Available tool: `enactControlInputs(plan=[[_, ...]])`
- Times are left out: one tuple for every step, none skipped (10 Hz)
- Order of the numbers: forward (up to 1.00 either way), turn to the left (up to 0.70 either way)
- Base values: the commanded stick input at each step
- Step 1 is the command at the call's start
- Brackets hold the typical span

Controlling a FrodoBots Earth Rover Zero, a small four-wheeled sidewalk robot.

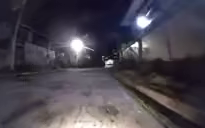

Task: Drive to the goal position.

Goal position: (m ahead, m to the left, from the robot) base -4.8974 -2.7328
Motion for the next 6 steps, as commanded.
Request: enactControlInputs(plan=[[0.50, 0.00], [0.50, 0.00], [0.50, 0.00], [0.50, 0.00], [0.50, 0.00], [0.50, 0.00]])
